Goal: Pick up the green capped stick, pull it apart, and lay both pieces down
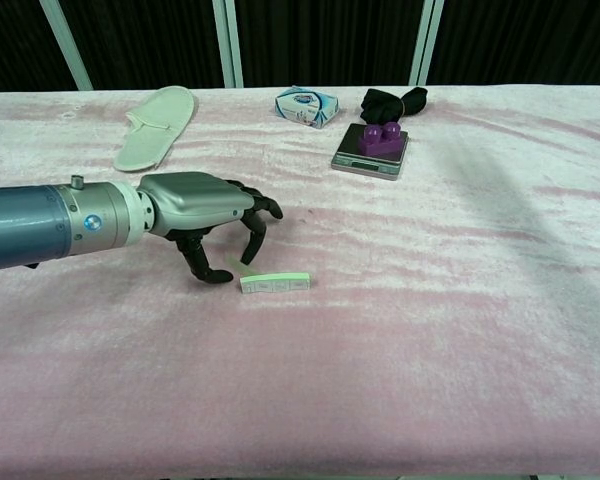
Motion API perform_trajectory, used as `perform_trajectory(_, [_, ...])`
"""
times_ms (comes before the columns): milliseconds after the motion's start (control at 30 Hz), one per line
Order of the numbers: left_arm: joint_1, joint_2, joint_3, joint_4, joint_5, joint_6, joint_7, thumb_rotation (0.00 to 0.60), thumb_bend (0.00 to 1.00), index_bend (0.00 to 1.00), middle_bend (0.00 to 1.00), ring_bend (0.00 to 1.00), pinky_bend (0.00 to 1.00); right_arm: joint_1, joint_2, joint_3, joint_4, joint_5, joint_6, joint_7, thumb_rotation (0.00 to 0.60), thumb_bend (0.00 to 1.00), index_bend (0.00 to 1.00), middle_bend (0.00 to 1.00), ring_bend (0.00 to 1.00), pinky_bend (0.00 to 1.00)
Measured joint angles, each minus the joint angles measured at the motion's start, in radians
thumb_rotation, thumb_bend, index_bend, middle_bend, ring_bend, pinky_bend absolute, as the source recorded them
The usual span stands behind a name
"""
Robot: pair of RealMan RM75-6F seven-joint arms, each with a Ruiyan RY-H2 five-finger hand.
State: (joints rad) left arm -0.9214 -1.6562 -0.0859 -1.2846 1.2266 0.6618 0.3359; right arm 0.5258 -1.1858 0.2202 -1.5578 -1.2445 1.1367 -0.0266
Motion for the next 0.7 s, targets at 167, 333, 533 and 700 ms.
perform_trajectory(167, [0.0, -0.007, -0.006, 0.018, -0.003, 0.014, -0.015, 0.6, 0.36, 0.54, 0.11, 0.0, 0.0, -0.002, -0.001, -0.001, 0.005, -0.004, 0.0, 0.002, 0.6, 0.18, 0.0, 0.0, 0.0, 0.13])
perform_trajectory(333, [-0.001, -0.015, -0.005, 0.038, 0.0, 0.016, -0.023, 0.6, 0.38, 0.56, 0.13, 0.0, 0.0, 0.0, -0.008, -0.003, 0.014, -0.005, -0.006, 0.002, 0.6, 0.19, 0.0, 0.0, 0.0, 0.13])
perform_trajectory(533, [-0.003, -0.026, -0.001, 0.058, 0.008, 0.017, -0.036, 0.6, 0.4, 0.58, 0.15, 0.0, 0.0, 0.0, -0.019, -0.009, 0.028, -0.007, -0.012, 0.0, 0.6, 0.19, 0.0, 0.0, 0.0, 0.13])
perform_trajectory(700, [-0.007, -0.031, 0.0, 0.065, 0.013, 0.014, -0.051, 0.6, 0.41, 0.61, 0.19, 0.0, 0.0, 0.0, -0.021, -0.009, 0.034, -0.008, -0.015, 0.003, 0.6, 0.19, 0.0, 0.0, 0.0, 0.13])
